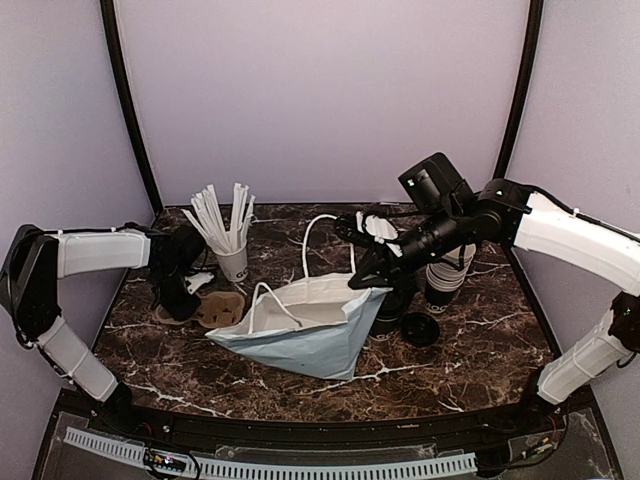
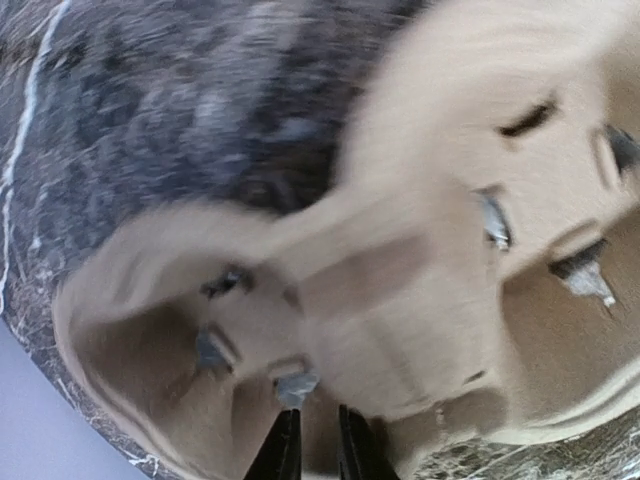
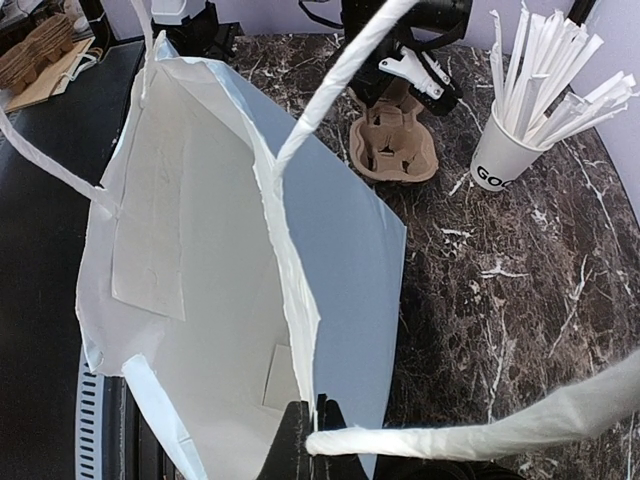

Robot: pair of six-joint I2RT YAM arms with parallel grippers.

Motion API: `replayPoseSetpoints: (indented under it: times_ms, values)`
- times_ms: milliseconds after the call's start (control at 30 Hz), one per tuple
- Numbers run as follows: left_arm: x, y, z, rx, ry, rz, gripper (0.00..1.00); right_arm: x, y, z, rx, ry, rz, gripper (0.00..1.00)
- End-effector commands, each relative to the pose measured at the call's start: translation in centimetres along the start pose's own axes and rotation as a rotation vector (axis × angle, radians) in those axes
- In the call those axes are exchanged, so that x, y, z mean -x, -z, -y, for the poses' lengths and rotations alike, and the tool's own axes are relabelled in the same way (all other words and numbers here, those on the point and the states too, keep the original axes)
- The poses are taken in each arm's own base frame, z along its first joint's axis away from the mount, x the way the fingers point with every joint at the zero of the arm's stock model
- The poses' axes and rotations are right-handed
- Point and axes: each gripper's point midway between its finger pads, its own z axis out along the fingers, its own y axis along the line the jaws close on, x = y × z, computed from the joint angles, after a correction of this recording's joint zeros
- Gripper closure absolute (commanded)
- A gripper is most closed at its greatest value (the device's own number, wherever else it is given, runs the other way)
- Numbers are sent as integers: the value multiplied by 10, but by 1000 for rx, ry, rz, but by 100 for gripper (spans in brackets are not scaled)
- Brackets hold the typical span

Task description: Pack the takeout coffee

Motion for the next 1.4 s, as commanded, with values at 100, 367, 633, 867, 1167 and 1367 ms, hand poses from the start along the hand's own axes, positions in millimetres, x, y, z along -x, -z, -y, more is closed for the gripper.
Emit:
replayPoseSetpoints:
  times_ms: [100, 367, 633, 867, 1167, 1367]
  values:
    - [-14, 12, 47, -80, -192, -6, 85, -13, -2, -3, 13, -26, -33, 100]
    - [-20, 35, 82, -174, -306, 9, 87, -15, -6, -3, 22, -30, -39, 100]
    - [12, 94, 58, -87, -227, 218, 66, -17, -6, -1, 11, -29, -48, 100]
    - [28, 73, 67, -115, -217, 226, 49, -14, -4, 2, 2, -26, -52, 100]
    - [35, 52, 67, -117, -222, 206, 40, -17, -4, 4, -5, -30, -62, 100]
    - [30, 42, 62, -131, -210, 179, 39, -18, -6, 5, -2, -34, -67, 100]
